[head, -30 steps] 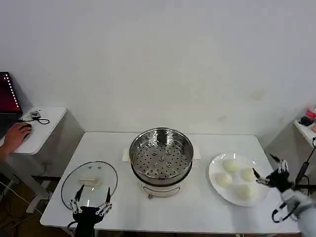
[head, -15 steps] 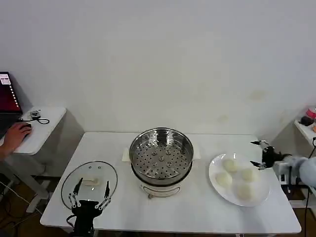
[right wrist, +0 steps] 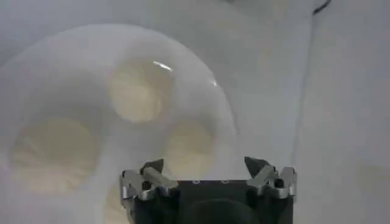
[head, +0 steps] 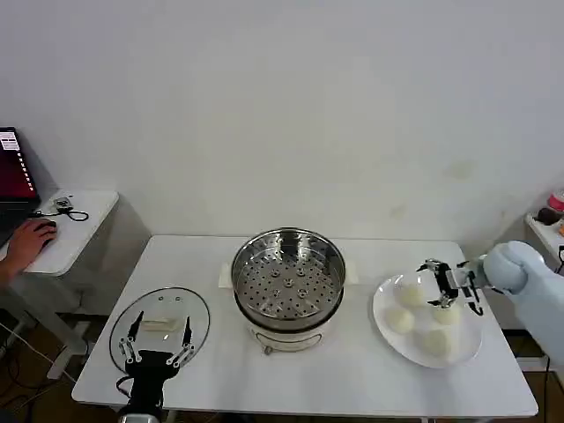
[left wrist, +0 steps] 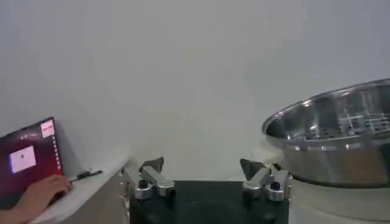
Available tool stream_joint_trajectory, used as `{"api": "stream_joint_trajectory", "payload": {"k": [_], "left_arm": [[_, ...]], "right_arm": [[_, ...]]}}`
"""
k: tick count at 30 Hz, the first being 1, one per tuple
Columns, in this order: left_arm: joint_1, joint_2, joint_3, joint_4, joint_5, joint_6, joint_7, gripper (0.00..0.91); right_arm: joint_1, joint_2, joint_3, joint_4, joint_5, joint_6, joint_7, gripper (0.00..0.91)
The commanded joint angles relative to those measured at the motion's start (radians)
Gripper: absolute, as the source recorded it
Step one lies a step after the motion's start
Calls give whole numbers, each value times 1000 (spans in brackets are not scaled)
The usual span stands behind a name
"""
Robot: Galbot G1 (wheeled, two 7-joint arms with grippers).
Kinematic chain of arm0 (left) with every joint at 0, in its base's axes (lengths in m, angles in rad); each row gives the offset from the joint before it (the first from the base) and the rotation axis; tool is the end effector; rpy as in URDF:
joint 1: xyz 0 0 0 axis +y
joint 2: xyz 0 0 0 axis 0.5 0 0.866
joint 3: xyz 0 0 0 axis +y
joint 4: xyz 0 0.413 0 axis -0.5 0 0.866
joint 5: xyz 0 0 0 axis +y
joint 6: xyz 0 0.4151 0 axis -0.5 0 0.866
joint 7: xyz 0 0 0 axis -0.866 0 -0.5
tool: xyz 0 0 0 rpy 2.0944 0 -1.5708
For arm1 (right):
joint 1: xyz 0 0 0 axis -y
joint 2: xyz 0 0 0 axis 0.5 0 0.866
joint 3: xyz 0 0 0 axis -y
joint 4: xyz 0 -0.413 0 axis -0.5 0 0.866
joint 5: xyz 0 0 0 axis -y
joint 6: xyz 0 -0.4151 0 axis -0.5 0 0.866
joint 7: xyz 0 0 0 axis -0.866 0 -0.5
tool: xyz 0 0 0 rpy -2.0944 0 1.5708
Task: Take steamed baozi put them in steamer then cover it.
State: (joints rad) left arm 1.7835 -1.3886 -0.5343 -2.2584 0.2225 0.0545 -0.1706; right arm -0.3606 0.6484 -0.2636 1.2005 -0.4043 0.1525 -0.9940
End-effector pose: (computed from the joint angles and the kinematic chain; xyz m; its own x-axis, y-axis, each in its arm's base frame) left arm 0.1393 0.0305 -0.3239 -0.9965 -0.0715 0.0441 -0.0503 0.9281 0.3689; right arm 0.5654 -0.2834 -0.2589 -0.3828 -0.1742 0.9073 -0.8892 -0.1968 -0.4130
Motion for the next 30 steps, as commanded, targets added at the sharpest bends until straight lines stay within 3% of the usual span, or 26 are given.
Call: {"api": "stream_joint_trajectory", "payload": {"k": [1, 10, 15, 16, 17, 25, 30], "left_arm": [[-10, 2, -5, 8, 3, 1, 2, 907], [-11, -6, -6, 7, 3, -3, -1, 907], [-9, -9, -8, 2, 3, -3, -3, 907], [-8, -9, -9, 1, 4, -3, -3, 907], [-7, -9, -9, 0, 4, -4, -3, 907], [-5, -9, -8, -3, 2, -4, -4, 907], [-7, -5, -8, -1, -2, -5, -4, 907]], "right_arm": [[162, 125, -196, -205, -15, -49, -72, 907], [182, 175, -209, -266, -23, -61, -43, 907], [185, 193, -214, -276, -25, -70, -43, 746], [185, 195, -214, -275, -24, -72, -43, 655], [185, 195, -215, -273, -24, -74, -45, 635], [184, 164, -220, -237, -11, -74, -53, 635], [233, 92, -238, -153, 32, -46, -73, 625]]}}
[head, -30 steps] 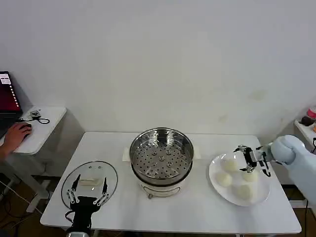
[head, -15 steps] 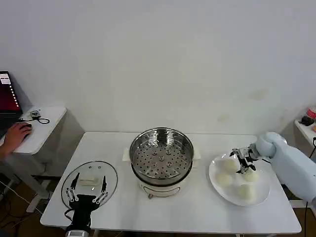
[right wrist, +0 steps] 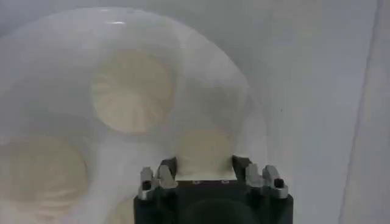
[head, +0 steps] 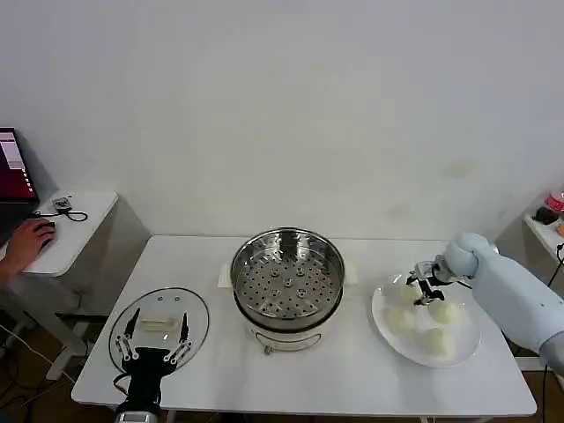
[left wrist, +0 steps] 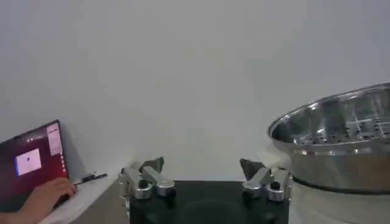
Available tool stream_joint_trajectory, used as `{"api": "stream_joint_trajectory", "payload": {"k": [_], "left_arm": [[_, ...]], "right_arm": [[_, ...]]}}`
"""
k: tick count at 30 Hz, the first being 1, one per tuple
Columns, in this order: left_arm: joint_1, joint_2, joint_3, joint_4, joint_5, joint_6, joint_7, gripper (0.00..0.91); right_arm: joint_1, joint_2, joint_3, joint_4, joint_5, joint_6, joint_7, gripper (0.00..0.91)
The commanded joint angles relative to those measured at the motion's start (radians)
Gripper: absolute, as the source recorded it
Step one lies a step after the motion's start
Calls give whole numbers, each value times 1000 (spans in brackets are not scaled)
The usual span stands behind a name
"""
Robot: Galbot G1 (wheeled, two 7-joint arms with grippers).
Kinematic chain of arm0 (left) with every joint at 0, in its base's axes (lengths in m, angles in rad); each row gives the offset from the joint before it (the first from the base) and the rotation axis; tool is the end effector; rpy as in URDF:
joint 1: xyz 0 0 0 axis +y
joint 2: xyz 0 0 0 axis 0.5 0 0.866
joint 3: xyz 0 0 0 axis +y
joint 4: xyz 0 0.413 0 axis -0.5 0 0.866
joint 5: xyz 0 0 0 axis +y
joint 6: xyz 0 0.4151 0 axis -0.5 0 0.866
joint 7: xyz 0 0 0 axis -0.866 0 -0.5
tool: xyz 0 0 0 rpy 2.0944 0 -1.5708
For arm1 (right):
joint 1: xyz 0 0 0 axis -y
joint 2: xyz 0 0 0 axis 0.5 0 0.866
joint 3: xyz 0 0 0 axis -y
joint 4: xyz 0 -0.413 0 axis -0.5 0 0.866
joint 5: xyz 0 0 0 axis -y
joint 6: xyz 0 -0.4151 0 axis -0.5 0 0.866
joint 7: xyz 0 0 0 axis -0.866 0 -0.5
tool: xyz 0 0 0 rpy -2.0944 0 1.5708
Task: Take steamed baozi put them in steamer then cover it.
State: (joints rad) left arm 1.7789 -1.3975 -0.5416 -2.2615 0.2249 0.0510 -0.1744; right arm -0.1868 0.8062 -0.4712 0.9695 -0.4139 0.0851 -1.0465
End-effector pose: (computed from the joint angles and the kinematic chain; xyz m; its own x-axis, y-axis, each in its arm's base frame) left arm 0.1409 0.0313 -0.3219 -0.9960 -0.0845 0.0303 -0.0675 0.9273 0.3682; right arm 0.6267 -0.2413 -0.2931 -0.2705 -0.0895 0.9586 -0.9442 -0.1695 -0.2823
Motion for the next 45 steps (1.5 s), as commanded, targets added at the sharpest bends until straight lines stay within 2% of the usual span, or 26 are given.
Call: {"api": "stream_joint_trajectory", "payload": {"k": [1, 3, 8, 13, 15, 22, 27, 30, 31, 35, 42, 45], "left_arm": [[-2, 4, -1, 3, -5, -2, -1, 907], [-5, 6, -3, 7, -8, -2, 0, 907], [-10, 8, -2, 7, -12, -2, -1, 907], [-15, 10, -5, 12, -19, -2, -2, 907], [-16, 10, -9, 13, -22, -2, -2, 907], [-20, 12, -26, 15, -27, 0, -1, 907], [-27, 10, -44, 12, -39, -1, 2, 907], [-34, 10, -55, 16, -41, 0, 1, 907], [-38, 9, -58, 17, -40, 1, 1, 907], [-44, 7, -66, 10, -39, 3, 1, 907], [-36, 2, -92, -2, -40, 2, -1, 907], [-34, 2, -94, -1, -40, 2, -2, 907]], "right_arm": [[62, -69, -32, 87, 53, 22, -22, 635], [103, -110, -48, 145, 124, 28, -27, 635], [239, -151, -116, 202, 190, 29, -42, 635], [379, -139, -222, 223, 273, 51, -16, 625], [464, -113, -284, 261, 340, 53, 12, 625], [668, 10, -447, 328, 389, 75, 35, 635], [721, 106, -538, 333, 418, 111, 73, 625], [720, 175, -578, 328, 394, 165, 106, 625], [720, 215, -612, 327, 387, 212, 126, 625], [702, 285, -667, 325, 308, 293, 166, 625], [648, 317, -682, 297, 190, 388, 199, 625], [626, 321, -681, 273, 105, 436, 217, 625]]}}
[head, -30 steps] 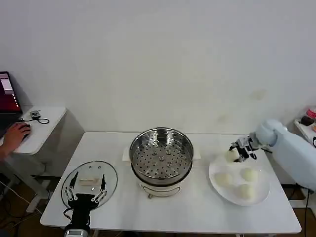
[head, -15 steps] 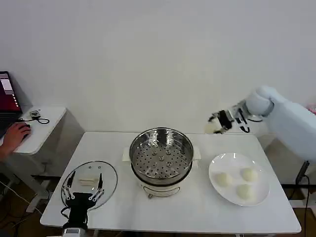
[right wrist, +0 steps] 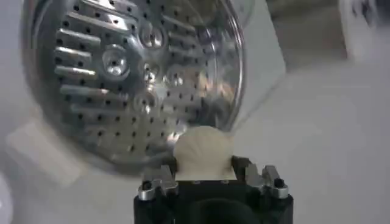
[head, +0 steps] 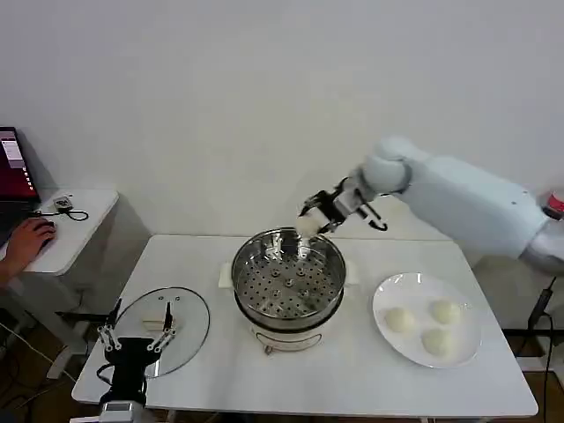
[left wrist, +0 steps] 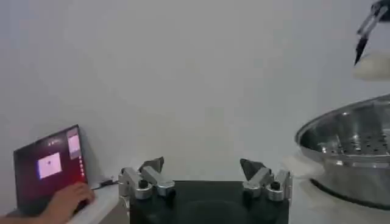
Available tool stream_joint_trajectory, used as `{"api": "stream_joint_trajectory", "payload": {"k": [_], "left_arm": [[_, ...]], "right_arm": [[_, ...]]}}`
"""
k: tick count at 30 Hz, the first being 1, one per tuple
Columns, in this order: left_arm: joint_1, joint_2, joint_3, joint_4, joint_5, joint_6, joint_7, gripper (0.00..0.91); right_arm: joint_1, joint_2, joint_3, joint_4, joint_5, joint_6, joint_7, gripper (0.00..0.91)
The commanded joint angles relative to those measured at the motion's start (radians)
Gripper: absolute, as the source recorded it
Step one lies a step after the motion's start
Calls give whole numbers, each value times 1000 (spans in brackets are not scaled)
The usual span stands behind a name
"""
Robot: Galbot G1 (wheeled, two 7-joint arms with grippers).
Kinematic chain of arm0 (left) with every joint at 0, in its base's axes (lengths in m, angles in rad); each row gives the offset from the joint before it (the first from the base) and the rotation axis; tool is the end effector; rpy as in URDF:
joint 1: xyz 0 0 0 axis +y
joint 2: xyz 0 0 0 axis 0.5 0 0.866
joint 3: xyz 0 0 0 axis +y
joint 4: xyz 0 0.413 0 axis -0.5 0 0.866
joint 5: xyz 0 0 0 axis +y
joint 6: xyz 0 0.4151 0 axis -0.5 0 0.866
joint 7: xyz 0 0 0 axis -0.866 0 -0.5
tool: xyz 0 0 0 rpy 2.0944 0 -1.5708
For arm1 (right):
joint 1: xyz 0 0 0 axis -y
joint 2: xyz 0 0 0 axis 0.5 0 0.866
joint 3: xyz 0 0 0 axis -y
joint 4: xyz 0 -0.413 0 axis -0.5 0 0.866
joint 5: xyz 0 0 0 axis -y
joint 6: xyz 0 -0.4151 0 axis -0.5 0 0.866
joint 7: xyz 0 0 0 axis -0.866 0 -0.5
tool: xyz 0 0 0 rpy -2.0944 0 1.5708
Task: Take steamed baozi put them in steamer then cover it.
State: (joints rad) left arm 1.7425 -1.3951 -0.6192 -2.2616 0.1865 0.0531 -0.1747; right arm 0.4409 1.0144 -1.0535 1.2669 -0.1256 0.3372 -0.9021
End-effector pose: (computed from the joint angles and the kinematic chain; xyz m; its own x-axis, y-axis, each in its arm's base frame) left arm 0.1543 0.0560 -0.3122 -0.9897 -0.1424 -0.0165 -0.1381 0.9162 0.3761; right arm 0.6629 0.0526 -0.0574 -0.3042 -0.4570 0.8358 -0.3911 -0.7401 -0.5470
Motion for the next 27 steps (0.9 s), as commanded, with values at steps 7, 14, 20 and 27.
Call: {"api": "stream_joint_trajectory", "payload": {"k": [7, 14, 20, 27], "left_arm": [[2, -4, -20, 2, -3, 0, -6, 907], [2, -7, -21, 6, -4, -1, -8, 907], [1, -11, -21, 5, -3, -3, -11, 907], [4, -11, -25, 4, -4, -5, -12, 907]], "right_arm": [[-52, 136, -62, -99, -323, 264, 118, 625], [-98, 148, -36, -176, -420, 312, 151, 625], [-130, 166, 0, -223, -470, 338, 176, 625], [-177, 186, 38, -253, -517, 366, 202, 635]]}}
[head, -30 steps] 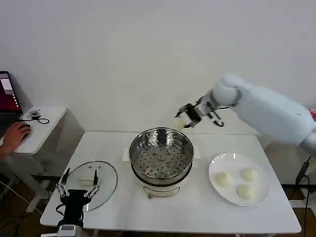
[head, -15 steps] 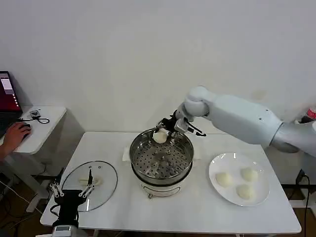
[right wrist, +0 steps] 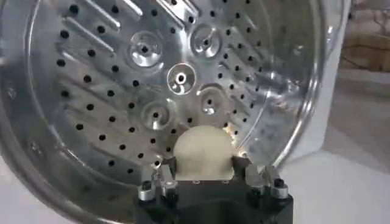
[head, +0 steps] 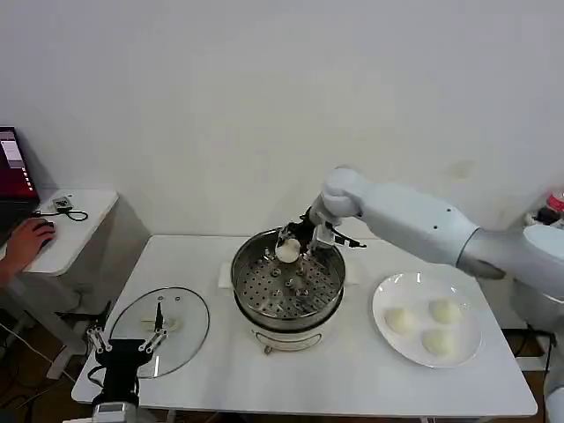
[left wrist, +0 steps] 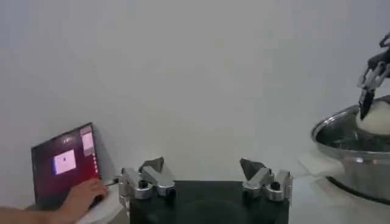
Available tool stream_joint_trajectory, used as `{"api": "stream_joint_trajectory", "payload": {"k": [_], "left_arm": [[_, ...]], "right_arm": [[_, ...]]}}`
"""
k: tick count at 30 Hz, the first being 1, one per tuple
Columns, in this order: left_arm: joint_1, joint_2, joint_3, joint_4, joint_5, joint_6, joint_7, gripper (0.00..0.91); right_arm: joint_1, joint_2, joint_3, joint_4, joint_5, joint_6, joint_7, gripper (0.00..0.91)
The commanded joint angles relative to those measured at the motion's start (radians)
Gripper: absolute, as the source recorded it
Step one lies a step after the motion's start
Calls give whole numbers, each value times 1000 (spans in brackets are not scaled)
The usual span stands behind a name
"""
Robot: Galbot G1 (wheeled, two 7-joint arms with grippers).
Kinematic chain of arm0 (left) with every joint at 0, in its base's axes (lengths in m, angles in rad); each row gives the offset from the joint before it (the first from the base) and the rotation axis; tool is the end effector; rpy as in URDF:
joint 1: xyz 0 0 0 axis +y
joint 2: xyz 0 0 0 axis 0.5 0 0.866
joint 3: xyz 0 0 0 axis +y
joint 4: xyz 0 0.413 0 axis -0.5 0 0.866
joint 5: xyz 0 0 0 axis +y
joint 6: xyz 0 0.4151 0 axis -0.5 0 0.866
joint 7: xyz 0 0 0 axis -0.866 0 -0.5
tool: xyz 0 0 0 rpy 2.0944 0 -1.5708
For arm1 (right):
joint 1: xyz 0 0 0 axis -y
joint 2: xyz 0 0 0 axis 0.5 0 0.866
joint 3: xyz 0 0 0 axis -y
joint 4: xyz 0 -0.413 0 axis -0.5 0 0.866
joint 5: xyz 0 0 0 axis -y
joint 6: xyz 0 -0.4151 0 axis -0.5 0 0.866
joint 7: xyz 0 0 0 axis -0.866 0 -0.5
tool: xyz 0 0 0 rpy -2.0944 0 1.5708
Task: Take steamed baozi put them in steamer then cover it.
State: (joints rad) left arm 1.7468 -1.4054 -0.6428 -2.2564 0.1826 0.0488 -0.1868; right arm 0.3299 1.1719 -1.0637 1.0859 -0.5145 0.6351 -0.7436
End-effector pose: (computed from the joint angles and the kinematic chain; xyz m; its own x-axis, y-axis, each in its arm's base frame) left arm 0.1527 0.0624 -0.3139 -0.9840 -0.1769 -0.0201 -0.1712 0.9094 0.3790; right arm 0.6872 0.1028 -0.1410 -0.2587 -0.3999 0.8793 -0.0559 -0.9026 -0.4269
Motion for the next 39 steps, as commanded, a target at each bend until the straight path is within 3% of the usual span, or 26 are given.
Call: {"api": "stream_joint_trajectory", "payload": {"k": [1, 2, 3, 7, 10, 12, 17, 20, 22, 26, 31, 34, 39], "left_arm": [[0, -1, -1, -1, 1, 0, 0, 907], [0, -2, 2, -2, 2, 0, 0, 907], [0, -3, 3, -2, 2, 0, 1, 907], [-1, -4, 6, 2, 3, 0, 0, 907], [-4, -4, 9, 1, 3, 1, 1, 907], [-5, -4, 13, -9, 3, 3, 4, 907], [-16, 19, 22, -16, -5, 14, 20, 907], [-21, 38, 34, -22, -8, 26, 35, 907], [-21, 51, 44, -26, -8, 30, 47, 907], [-31, 70, 67, -30, -5, 34, 59, 907], [-47, 86, 81, -30, -5, 40, 65, 907], [-54, 93, 84, -32, -5, 43, 65, 907], [-59, 95, 84, -36, -2, 44, 67, 907]], "right_arm": [[-66, 29, 48, -72, -117, 71, 49, 725], [-65, 28, 46, -68, -106, 72, 53, 846], [-62, 26, 45, -59, -104, 75, 57, 907], [-26, 3, 44, -9, -77, 68, 54, 907], [30, -37, 11, 42, 10, 21, 17, 907], [97, -90, -24, 109, 195, -54, -18, 907], [260, -250, -67, 279, 396, -275, -83, 907], [348, -366, -130, 355, 429, -426, -98, 907], [387, -446, -182, 396, 439, -486, -99, 907], [471, -624, -304, 475, 451, -560, -120, 907], [484, -751, -409, 559, 512, -666, -164, 907], [424, -795, -403, 585, 530, -701, -181, 907], [201, -827, -268, 582, 571, -739, -189, 907]]}}
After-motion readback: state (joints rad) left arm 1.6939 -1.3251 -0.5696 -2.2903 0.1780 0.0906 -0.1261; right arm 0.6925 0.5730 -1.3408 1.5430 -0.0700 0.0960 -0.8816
